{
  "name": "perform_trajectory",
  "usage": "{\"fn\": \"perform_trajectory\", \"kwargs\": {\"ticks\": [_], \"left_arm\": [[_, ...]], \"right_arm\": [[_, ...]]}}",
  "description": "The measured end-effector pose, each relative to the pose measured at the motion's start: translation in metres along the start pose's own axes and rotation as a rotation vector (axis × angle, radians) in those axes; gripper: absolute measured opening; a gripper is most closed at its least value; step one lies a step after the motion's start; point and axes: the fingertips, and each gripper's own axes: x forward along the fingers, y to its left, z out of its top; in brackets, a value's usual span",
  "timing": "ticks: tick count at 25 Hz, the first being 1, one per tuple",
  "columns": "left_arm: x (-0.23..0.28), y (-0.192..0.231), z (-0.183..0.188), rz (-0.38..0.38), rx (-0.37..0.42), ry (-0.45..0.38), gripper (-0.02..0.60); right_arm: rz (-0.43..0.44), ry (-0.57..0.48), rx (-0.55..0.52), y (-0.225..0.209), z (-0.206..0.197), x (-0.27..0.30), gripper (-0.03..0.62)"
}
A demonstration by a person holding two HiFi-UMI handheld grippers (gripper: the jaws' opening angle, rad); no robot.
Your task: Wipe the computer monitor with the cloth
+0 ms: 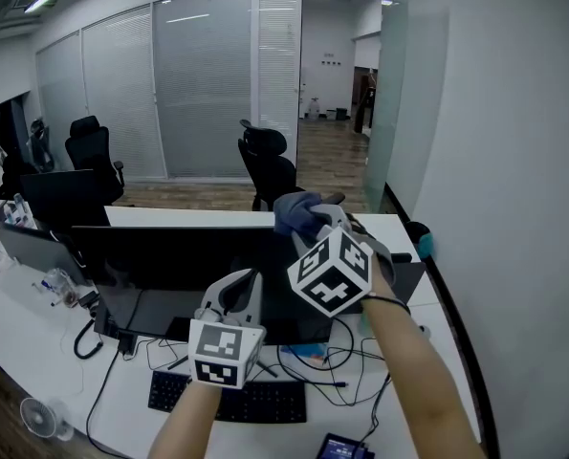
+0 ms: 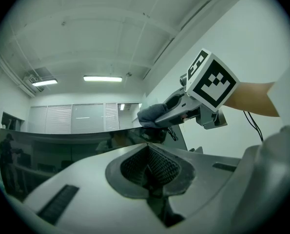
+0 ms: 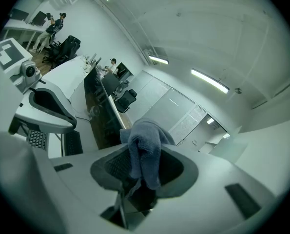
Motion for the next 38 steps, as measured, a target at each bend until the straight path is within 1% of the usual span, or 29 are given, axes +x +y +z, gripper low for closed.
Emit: {"fn": "perform_trajectory", "kwargs": {"ticks": [4,14,24,31,33,38], "left_arm": [[0.004,-0.006,0.0,-0.005,-0.006,-0.006,0.008],[0.007,-0.023,-0.004,-0.026,-0.027,-0.01,0.008],[0.008,-0.03,-0.003,-0.035,-0.027,-0.012,0.008],[0.009,-0.032,-0.004,-0.038,-0.025,-0.019,0.008],[0.01,-0.033,-0.004,-0.039,-0.027,-0.02,0.008],[0.013,-0.038,-0.01,-0.053,-0.031,-0.006,0.008]], "right_arm": [[0.003,0.009,0.012,-0.009,-0.01,-0.005,0.137],[-0.017,0.014,0.087,-0.028,-0.033,-0.018,0.137],[-0.031,-0.008,0.214,-0.044,-0.05,-0.025,0.137],[-0.055,-0.021,0.358,-0.055,-0.069,-0.031,0.137],[-0.039,-0.041,0.429,-0.056,-0.073,-0.032,0.137],[0.007,-0.109,0.645,-0.056,-0.082,-0.034,0.137]]}}
